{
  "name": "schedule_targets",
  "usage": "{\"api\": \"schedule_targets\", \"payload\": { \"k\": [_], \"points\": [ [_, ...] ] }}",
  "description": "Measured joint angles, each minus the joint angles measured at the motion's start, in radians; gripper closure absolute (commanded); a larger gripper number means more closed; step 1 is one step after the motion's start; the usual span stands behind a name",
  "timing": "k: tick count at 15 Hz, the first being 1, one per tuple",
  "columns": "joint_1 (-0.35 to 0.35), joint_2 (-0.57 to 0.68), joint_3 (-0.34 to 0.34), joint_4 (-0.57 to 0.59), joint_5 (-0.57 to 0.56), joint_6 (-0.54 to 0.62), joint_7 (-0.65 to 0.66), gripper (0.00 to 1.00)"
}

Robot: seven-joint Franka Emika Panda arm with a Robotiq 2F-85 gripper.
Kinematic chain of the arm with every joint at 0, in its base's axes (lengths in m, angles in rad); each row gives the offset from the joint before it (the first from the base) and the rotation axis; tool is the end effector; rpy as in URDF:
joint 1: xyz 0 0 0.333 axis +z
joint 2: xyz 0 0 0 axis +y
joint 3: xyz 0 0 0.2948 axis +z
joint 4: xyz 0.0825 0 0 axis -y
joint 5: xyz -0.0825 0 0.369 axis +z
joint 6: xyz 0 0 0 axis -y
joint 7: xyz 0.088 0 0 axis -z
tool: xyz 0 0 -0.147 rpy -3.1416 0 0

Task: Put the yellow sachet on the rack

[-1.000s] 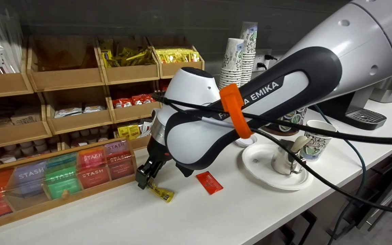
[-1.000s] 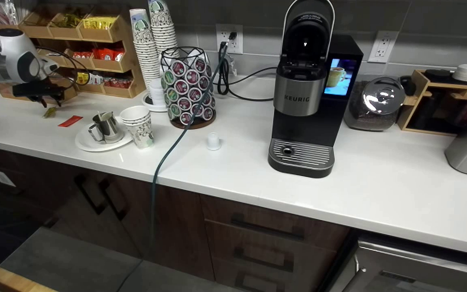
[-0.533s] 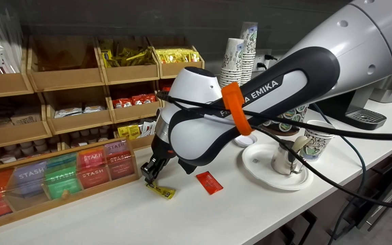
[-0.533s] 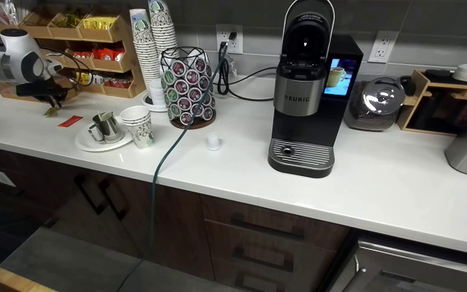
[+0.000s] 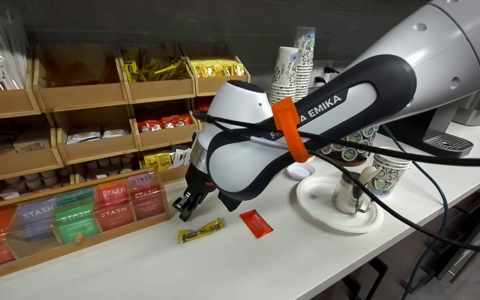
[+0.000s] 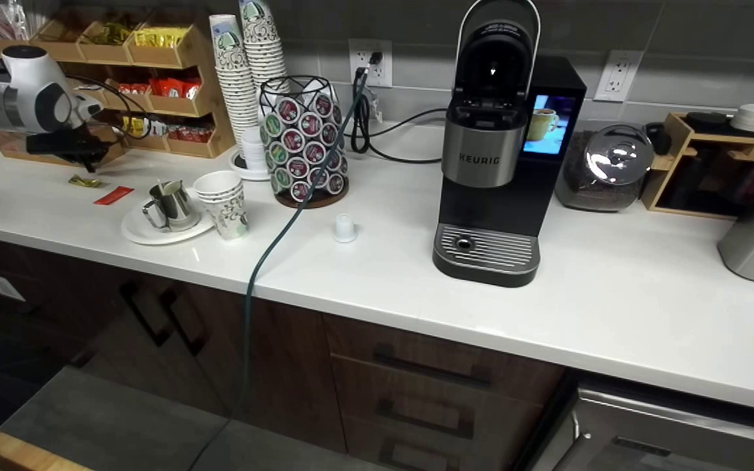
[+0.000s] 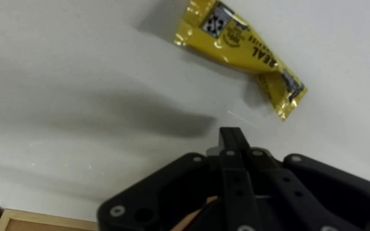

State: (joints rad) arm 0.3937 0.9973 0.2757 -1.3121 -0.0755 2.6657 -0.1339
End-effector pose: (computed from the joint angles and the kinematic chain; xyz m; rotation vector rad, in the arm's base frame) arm 0.6248 0.4315 0.1477 -2.6764 -0.9718 -0.4821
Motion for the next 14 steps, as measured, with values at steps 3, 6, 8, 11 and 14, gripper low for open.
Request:
{"api": "schedule_targets", "payload": {
  "k": [3, 6, 8, 11, 14],
  "points": [
    [-0.002, -0.015, 0.009, -0.006, -0.002, 0.047, -0.017, 0.73],
    [-0.012, -0.059, 0.022, -0.051, -0.016, 0.001, -0.102, 0.53],
    [-0.048, -0.105, 0.064, -0.11, -0.014, -0.058, -0.19, 0.37],
    [-0.124, -0.165, 0.133, -0.191, -0.009, -0.181, -0.326, 0.15],
    [-0.18, -0.2, 0.158, -0.223, -0.007, -0.331, -0.469, 0.0]
  ]
}}
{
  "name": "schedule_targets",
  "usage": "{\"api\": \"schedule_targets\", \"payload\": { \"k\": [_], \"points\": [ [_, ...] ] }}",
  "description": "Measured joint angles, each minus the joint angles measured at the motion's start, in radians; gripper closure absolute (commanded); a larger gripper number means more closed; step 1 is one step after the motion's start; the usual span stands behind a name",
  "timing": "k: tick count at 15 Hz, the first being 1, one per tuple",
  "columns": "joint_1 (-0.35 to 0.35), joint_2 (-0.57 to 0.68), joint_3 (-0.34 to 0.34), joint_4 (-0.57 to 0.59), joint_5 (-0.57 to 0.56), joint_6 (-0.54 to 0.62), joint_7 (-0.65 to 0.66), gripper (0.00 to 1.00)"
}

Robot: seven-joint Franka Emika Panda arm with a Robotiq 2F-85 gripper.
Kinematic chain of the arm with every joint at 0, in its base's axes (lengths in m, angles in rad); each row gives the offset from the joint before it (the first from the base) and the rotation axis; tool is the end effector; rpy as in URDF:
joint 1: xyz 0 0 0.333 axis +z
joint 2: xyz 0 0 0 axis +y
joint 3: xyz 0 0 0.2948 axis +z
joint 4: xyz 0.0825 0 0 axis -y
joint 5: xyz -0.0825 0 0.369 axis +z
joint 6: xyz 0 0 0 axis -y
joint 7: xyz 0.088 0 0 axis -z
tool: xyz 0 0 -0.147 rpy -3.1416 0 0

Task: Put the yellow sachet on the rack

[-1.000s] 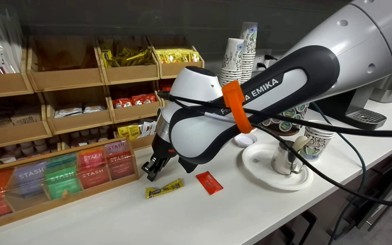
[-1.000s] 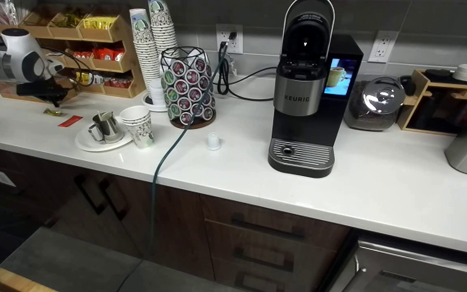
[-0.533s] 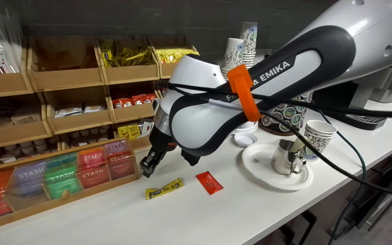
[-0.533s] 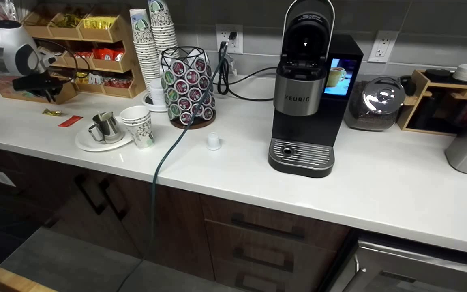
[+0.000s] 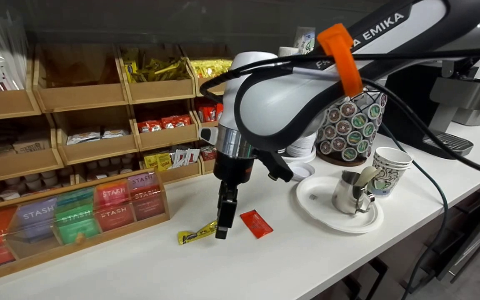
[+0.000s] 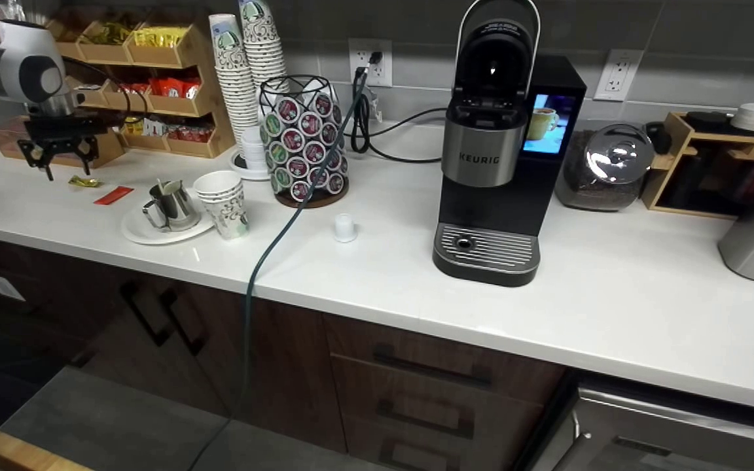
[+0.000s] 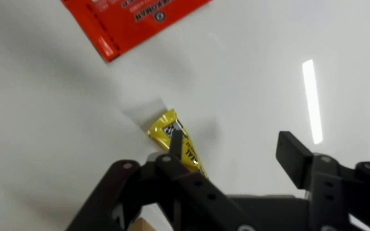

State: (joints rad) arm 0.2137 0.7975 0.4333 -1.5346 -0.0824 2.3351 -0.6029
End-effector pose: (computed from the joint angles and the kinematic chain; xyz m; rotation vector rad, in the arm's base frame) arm 0.5739 0.3853 0.1780 -2.4111 -1.6083 -0.1001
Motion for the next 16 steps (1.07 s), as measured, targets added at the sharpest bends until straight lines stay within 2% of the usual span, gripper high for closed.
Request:
{"api": "schedule_targets", "payload": {
  "k": [2, 5, 11, 16],
  "points": [
    [-0.014, -0.009, -0.011, 0.011, -0.007, -0.118, -0.072, 0.0],
    [0.013, -0.002, -0.07, 0.072, -0.05, -0.255, -0.121, 0.0],
    [0.023, -0.001, -0.081, 0.084, -0.048, -0.262, -0.124, 0.0],
    [0.039, 0.013, -0.064, 0.101, -0.047, -0.262, -0.316, 0.0]
  ]
}}
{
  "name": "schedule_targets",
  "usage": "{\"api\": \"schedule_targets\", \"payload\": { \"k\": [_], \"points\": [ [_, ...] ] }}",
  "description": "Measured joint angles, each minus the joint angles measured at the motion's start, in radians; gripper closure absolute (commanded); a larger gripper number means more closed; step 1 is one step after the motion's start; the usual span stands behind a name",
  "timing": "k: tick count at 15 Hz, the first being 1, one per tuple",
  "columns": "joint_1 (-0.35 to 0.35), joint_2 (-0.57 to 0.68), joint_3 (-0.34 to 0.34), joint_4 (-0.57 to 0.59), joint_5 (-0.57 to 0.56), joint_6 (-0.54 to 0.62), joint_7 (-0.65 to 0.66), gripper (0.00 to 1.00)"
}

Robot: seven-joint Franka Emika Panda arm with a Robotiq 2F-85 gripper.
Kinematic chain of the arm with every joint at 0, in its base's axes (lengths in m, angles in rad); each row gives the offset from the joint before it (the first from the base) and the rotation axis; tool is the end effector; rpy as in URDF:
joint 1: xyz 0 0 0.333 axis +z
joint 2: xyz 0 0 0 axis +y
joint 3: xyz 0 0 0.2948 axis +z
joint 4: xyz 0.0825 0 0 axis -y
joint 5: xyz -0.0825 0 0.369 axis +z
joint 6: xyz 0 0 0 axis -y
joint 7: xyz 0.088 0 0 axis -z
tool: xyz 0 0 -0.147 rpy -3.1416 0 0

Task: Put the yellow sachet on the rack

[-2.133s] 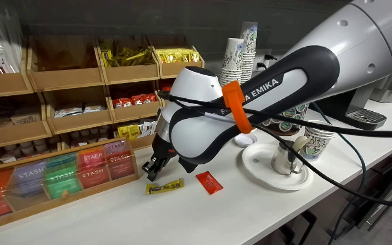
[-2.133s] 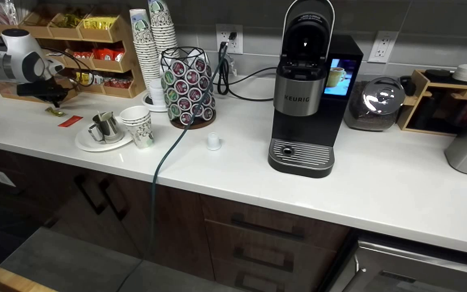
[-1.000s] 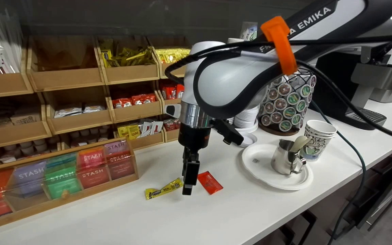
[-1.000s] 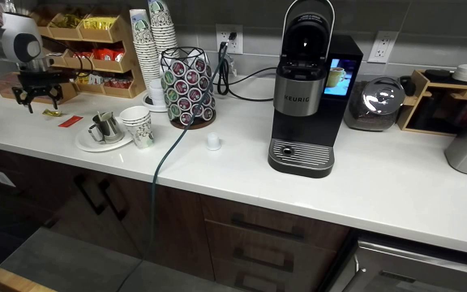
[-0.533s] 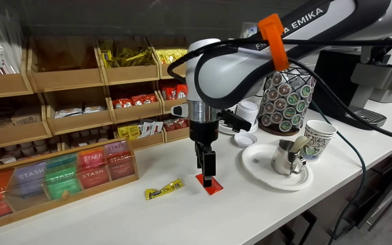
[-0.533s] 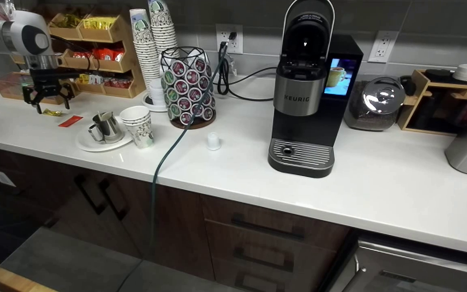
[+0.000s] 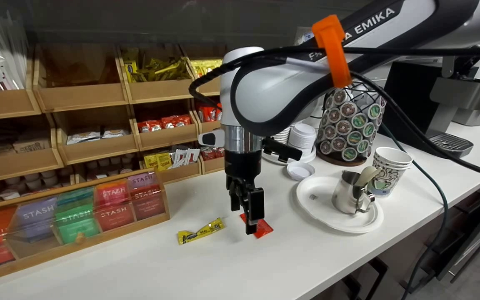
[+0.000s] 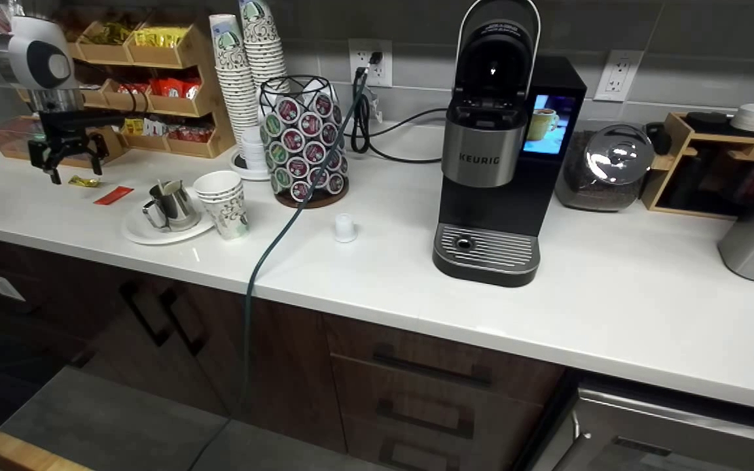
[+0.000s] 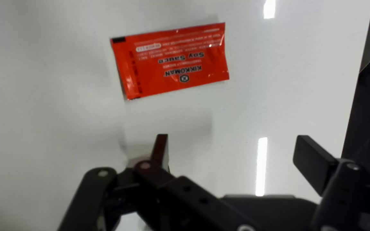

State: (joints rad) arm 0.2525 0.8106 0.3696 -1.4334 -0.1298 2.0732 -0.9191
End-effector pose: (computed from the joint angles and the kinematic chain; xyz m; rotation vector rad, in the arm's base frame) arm 0.5761 0.3598 0.1777 -2.1464 -2.0405 0.1358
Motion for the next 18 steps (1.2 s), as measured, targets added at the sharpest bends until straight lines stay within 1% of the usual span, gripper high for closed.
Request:
{"api": "schedule_targets", "payload": {
  "k": [2, 3, 4, 5, 6, 7, 8, 9, 10, 12, 13, 14, 15, 16, 18],
  "points": [
    [0.013, 0.014, -0.004, 0.018, -0.004, 0.0, -0.07, 0.0],
    [0.021, 0.022, -0.01, 0.029, -0.007, 0.0, -0.09, 0.03],
    [0.029, 0.031, -0.02, 0.043, -0.012, 0.0, -0.099, 0.03],
    [0.037, 0.041, -0.029, 0.057, -0.013, 0.002, -0.1, 0.09],
    [0.043, 0.052, -0.035, 0.074, -0.013, 0.004, -0.1, 0.09],
    [0.047, 0.064, -0.04, 0.093, -0.012, 0.005, -0.099, 0.14],
    [0.05, 0.075, -0.042, 0.112, -0.011, 0.005, -0.098, 0.22],
    [0.052, 0.086, -0.043, 0.13, -0.009, 0.005, -0.091, 0.18],
    [0.055, 0.097, -0.044, 0.15, -0.008, 0.004, -0.083, 0.25],
    [0.065, 0.119, -0.05, 0.188, -0.008, -0.004, -0.066, 0.28],
    [0.07, 0.13, -0.055, 0.208, -0.008, -0.01, -0.057, 0.38],
    [0.076, 0.142, -0.061, 0.229, -0.008, -0.02, -0.046, 0.35],
    [0.079, 0.153, -0.065, 0.248, -0.008, -0.032, -0.039, 0.44],
    [0.081, 0.165, -0.068, 0.267, -0.008, -0.044, -0.03, 0.42],
    [0.081, 0.188, -0.071, 0.307, -0.005, -0.077, -0.018, 0.41]
  ]
}}
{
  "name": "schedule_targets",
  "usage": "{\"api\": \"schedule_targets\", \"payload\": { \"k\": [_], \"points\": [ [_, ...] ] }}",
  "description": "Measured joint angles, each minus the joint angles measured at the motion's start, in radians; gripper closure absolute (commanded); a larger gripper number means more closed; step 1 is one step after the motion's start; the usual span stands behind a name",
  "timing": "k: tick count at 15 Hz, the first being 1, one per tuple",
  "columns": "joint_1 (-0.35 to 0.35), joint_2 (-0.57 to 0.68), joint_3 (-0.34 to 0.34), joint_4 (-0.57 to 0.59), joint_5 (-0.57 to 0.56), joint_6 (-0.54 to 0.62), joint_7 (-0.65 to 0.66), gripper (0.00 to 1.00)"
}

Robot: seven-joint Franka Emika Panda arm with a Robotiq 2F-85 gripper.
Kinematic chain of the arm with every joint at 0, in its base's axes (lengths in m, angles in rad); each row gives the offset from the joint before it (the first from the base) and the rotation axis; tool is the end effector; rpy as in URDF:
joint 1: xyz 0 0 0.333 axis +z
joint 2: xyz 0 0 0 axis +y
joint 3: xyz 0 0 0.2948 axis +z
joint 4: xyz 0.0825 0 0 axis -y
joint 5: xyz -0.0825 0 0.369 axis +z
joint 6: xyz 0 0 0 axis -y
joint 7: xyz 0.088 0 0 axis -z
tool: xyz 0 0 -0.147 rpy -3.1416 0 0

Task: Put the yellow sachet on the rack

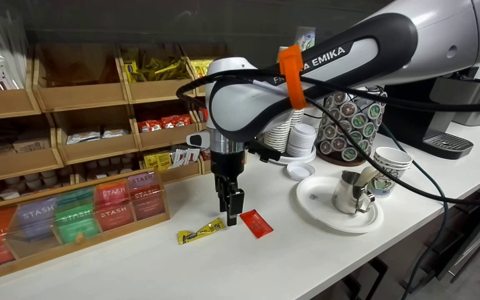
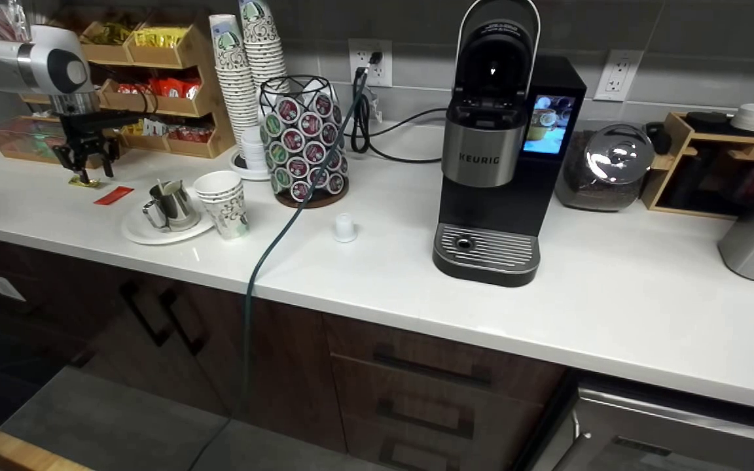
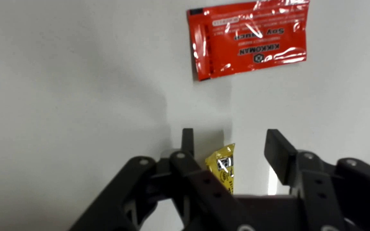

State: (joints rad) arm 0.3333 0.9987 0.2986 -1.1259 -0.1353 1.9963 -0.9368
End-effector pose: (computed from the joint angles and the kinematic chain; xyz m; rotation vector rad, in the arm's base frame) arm 0.6200 0.3722 0.1602 -2.1783 -2.0512 0.1023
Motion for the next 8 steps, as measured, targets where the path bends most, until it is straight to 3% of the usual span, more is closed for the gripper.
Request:
{"api": "schedule_targets", "payload": {
  "k": [8],
  "points": [
    [0.02, 0.082, 0.0, 0.148, 0.016, -0.111, 0.012, 0.45]
  ]
}}
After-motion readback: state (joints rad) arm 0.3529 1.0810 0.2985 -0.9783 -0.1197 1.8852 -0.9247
